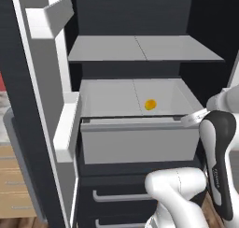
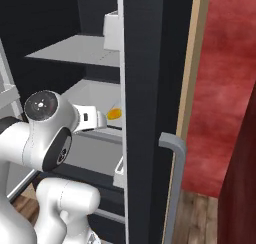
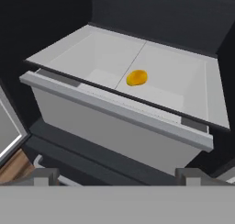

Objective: Retrieve the apple and mango from the fridge and place them into the bowl on the dining table.

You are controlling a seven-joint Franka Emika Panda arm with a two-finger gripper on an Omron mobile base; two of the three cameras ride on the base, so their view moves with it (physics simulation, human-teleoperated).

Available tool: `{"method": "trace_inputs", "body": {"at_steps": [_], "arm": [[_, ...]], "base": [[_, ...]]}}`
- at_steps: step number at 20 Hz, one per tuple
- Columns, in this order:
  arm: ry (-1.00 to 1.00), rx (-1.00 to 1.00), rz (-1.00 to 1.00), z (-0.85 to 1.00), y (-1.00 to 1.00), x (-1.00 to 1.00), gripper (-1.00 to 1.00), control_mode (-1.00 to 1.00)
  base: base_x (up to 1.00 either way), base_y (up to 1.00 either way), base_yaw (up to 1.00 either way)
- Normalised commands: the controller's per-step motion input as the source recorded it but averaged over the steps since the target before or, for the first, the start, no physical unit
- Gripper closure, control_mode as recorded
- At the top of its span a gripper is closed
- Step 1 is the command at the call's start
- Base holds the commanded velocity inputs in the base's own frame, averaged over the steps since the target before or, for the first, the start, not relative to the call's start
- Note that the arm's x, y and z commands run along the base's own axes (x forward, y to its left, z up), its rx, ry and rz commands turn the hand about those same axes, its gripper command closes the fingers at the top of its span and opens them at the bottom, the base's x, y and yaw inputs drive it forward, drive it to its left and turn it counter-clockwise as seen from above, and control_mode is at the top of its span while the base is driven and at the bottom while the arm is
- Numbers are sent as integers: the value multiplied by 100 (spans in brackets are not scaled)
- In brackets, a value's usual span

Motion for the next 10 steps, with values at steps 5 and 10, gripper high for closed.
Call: {"method": "trace_inputs", "body": {"at_steps": [5,10], "arm": [[0,0,0,0,0,0,-100,100],[0,0,0,0,0,0,-100,100]], "base": [[65,26,-1],[33,34,-7]]}}
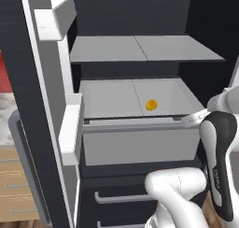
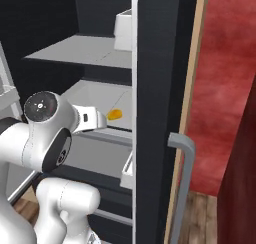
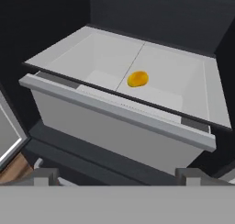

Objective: Retrieve the apple and mango from the fridge and place them into the bowl on the dining table.

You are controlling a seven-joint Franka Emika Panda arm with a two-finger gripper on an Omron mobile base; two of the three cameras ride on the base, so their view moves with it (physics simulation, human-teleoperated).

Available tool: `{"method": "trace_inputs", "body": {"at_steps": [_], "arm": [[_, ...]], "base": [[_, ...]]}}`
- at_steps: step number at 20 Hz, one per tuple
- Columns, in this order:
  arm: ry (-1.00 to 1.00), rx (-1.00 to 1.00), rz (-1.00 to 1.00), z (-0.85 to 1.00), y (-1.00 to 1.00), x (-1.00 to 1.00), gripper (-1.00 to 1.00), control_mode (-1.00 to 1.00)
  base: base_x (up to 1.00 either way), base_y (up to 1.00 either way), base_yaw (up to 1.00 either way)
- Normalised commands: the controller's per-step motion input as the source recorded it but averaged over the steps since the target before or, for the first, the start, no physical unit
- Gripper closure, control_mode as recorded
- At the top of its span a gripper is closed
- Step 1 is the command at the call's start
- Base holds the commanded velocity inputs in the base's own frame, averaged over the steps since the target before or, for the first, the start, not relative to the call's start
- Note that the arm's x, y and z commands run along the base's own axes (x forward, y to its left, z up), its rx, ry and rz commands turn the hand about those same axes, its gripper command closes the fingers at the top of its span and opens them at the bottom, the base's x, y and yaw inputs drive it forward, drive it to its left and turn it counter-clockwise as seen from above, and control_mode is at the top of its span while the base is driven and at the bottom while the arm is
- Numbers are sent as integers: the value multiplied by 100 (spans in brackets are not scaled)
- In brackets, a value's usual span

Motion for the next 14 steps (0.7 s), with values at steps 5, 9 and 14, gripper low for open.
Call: {"method": "trace_inputs", "body": {"at_steps": [5,9,14], "arm": [[0,-1,-4,-7,17,10,-100,-100],[0,0,-8,-8,28,30,-100,-100],[0,1,0,0,-2,44,-100,-100]], "base": [[17,23,-6],[0,0,0],[0,0,0]]}}
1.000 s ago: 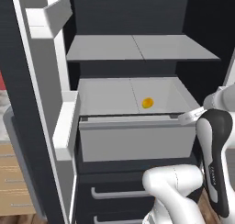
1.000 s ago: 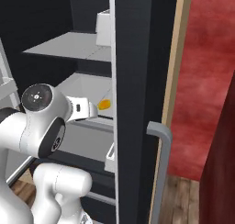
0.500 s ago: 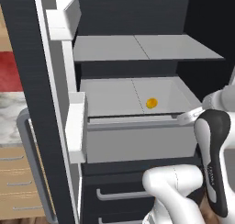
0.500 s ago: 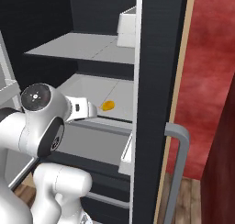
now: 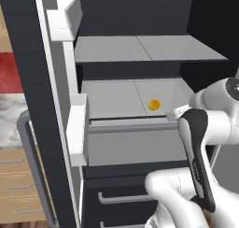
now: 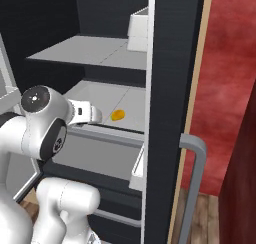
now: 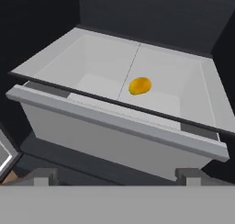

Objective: Retrieve the apple and mango from the fridge and place them into the bowl on the dining table.

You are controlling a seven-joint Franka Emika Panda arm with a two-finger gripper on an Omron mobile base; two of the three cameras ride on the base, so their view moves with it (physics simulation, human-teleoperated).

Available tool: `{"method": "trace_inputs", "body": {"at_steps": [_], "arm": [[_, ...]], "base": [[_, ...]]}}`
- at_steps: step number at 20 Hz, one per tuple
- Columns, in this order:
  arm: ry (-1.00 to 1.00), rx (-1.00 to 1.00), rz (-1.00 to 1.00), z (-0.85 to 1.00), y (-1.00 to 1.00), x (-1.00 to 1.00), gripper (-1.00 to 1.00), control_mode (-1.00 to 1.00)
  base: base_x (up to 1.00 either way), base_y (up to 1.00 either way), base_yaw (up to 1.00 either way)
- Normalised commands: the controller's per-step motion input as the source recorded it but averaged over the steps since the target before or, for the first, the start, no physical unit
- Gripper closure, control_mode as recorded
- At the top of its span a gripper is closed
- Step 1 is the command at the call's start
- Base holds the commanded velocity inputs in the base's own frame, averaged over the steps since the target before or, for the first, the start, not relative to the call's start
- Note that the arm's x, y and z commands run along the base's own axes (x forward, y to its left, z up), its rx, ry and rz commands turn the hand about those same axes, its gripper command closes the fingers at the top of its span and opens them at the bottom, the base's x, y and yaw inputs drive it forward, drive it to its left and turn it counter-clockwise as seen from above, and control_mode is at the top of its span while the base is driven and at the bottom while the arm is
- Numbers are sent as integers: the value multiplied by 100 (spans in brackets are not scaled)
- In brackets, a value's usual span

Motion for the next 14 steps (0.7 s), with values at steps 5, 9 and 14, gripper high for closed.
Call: {"method": "trace_inputs", "body": {"at_steps": [5,9,14], "arm": [[0,6,-3,-2,-19,37,-100,-100],[0,12,-15,-15,-17,29,-100,-100],[0,9,-25,-38,-3,28,-100,-100]], "base": [[0,0,0],[0,0,0],[0,0,0]]}}
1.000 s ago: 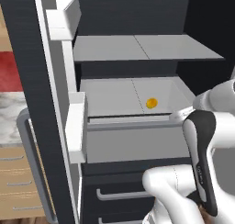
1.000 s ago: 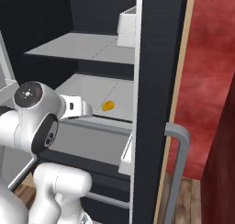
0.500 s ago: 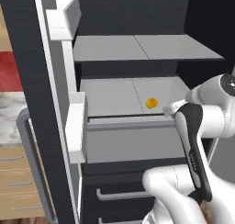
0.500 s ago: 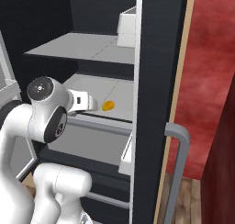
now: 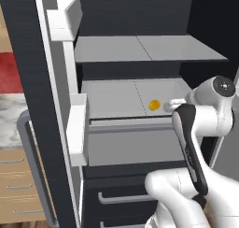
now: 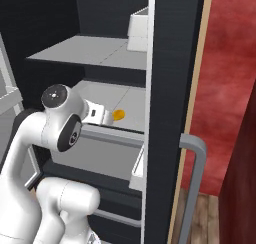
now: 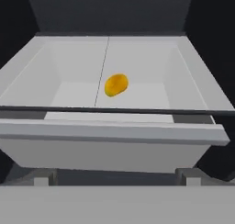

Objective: Retrieve the apple and mango from the fridge and place them into the bowl on the dining table.

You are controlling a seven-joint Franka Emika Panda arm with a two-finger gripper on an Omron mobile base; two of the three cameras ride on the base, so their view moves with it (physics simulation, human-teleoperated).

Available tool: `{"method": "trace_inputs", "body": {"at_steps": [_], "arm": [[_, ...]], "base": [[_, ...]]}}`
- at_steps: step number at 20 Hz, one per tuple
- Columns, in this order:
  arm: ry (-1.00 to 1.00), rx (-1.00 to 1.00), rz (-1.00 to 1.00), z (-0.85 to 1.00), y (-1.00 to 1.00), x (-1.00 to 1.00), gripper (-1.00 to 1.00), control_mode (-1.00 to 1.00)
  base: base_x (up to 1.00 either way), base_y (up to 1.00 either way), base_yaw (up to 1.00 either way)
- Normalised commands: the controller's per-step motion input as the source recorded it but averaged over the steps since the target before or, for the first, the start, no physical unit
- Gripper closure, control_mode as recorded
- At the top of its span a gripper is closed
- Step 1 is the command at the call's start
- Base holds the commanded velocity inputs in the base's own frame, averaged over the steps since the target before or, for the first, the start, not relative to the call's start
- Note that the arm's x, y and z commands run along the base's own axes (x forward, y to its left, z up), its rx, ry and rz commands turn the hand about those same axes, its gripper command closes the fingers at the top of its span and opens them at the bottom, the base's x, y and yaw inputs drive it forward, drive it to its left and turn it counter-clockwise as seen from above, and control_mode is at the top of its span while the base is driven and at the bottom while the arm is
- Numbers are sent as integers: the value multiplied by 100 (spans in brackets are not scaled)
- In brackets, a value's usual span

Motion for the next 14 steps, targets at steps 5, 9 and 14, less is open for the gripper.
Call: {"method": "trace_inputs", "body": {"at_steps": [5,9,14], "arm": [[1,12,-17,-28,0,37,-100,-100],[7,17,-2,-5,-2,47,-100,-100],[9,5,0,-4,0,56,-100,-100]], "base": [[0,0,0],[0,0,0],[0,0,0]]}}
